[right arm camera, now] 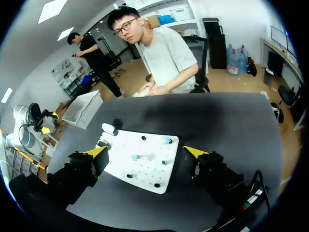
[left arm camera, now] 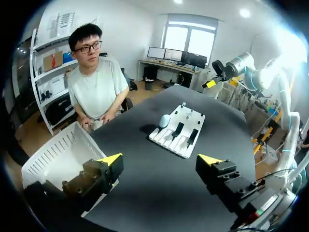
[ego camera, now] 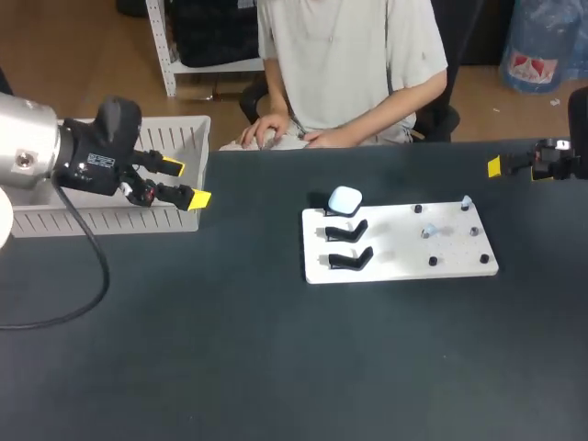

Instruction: Pick up each earbud case from the left stands, insert the matching earbuds, close the lid, and place the case in the box.

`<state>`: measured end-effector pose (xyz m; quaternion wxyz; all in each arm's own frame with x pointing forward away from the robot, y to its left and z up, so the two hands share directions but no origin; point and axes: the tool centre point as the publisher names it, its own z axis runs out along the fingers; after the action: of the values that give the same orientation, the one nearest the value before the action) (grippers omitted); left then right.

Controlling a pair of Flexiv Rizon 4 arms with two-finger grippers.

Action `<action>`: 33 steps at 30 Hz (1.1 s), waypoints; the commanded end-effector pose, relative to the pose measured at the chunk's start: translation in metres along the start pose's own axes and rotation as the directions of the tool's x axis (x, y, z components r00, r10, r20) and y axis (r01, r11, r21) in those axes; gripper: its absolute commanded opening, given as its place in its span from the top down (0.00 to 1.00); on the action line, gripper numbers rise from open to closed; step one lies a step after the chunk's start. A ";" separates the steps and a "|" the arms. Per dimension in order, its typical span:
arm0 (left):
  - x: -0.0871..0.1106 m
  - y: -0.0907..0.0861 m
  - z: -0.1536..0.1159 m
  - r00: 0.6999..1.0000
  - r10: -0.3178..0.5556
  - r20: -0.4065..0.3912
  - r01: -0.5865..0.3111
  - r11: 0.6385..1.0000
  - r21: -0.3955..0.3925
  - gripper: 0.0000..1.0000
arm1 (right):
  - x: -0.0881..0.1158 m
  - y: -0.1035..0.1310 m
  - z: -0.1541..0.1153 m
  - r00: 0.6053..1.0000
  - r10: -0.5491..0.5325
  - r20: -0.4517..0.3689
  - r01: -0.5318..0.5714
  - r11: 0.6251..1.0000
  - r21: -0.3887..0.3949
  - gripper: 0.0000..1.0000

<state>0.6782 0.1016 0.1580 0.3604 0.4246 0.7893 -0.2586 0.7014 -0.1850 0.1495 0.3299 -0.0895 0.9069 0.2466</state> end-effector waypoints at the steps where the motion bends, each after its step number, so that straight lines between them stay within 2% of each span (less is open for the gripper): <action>1: -0.003 0.009 0.017 0.996 0.088 0.001 -0.087 0.982 0.165 0.00 | 0.000 0.000 0.000 1.000 -0.001 0.000 0.001 1.000 0.000 0.00; 7: -0.007 0.012 0.041 0.983 0.182 -0.009 -0.176 0.958 0.228 0.00 | 0.000 0.000 0.000 1.000 -0.001 0.000 0.001 1.000 0.000 0.00; 13: -0.013 0.012 0.066 0.966 0.259 0.014 -0.252 0.926 0.283 0.00 | 0.000 0.000 0.000 1.000 -0.001 0.000 0.001 1.000 0.000 0.00; 25: -0.020 0.011 0.118 0.931 0.356 0.074 -0.357 0.855 0.377 0.00 | 0.000 0.000 0.000 1.000 -0.001 0.000 0.001 1.000 0.000 0.00; 26: -0.020 0.011 0.122 0.929 0.362 0.076 -0.362 0.849 0.384 0.01 | 0.000 0.000 0.000 1.000 -0.001 0.000 0.001 1.000 0.000 0.00; 28: -0.020 0.010 0.130 0.922 0.377 0.084 -0.378 0.838 0.392 0.10 | 0.000 0.000 0.000 1.000 -0.001 0.000 0.001 1.000 0.000 0.00; 32: -0.020 0.008 0.149 0.917 0.388 0.094 -0.391 0.824 0.410 0.12 | 0.000 0.000 0.000 1.000 -0.001 0.000 0.001 1.000 0.000 0.00; 33: -0.021 0.008 0.153 0.916 0.388 0.097 -0.392 0.822 0.414 0.22 | 0.000 0.000 0.000 1.000 -0.001 0.000 0.001 1.000 0.000 0.00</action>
<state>0.7335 0.0001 0.0917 0.3323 0.6302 0.6245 -0.3199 0.7014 -0.1849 0.1496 0.3298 -0.0895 0.9069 0.2465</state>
